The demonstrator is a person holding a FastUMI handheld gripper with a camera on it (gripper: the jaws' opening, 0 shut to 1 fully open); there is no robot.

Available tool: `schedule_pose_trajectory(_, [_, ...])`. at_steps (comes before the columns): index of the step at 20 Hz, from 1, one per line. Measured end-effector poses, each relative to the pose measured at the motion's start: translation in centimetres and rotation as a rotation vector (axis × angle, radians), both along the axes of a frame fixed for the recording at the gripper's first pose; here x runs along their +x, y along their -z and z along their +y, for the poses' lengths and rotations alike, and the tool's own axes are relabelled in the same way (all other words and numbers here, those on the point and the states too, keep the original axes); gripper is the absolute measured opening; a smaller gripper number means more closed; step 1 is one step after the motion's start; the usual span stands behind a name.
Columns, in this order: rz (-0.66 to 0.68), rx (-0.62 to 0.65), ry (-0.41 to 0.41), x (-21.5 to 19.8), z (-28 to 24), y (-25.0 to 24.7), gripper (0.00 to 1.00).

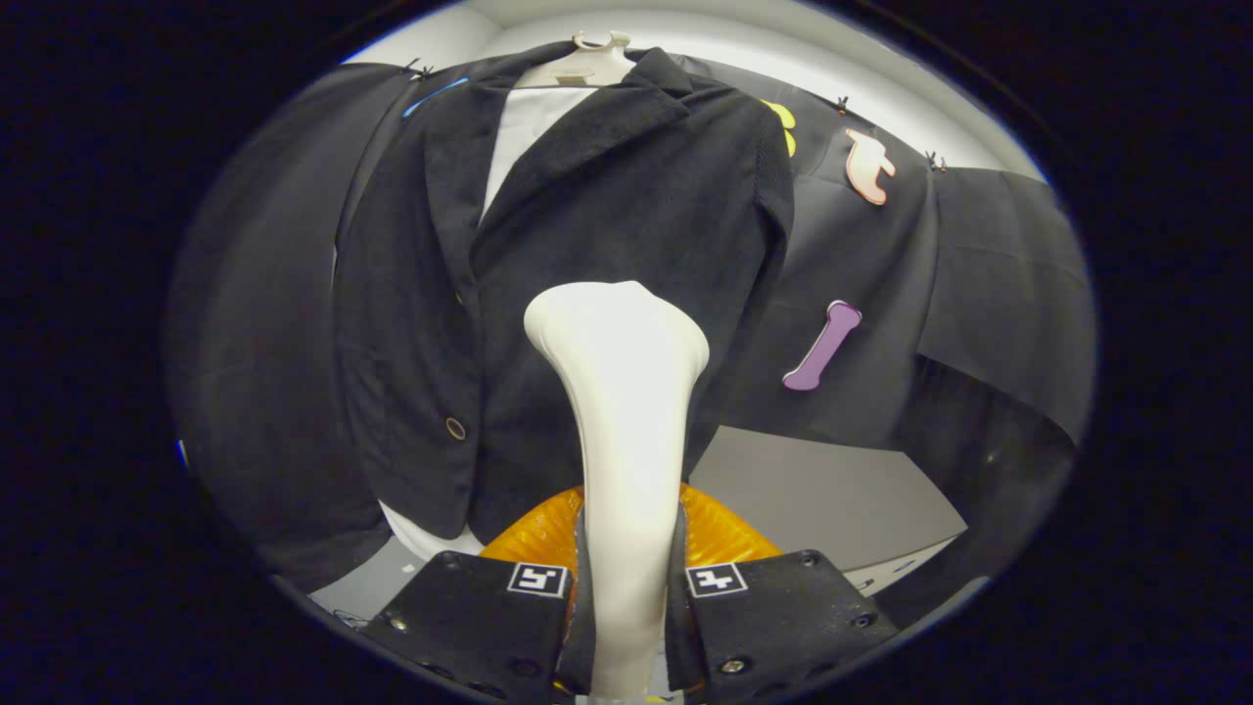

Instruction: Iron the clothes twice with a garment steamer, once on the left side and once on the right side.

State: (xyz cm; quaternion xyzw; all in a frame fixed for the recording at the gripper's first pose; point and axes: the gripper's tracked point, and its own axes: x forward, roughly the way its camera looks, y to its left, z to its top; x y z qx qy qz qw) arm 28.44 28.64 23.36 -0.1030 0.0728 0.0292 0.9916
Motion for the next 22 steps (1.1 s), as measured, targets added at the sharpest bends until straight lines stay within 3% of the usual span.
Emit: schedule_pose_trajectory(22, [0.202, -0.045, 0.004, -2.3, -0.6, 16.9, 0.31])
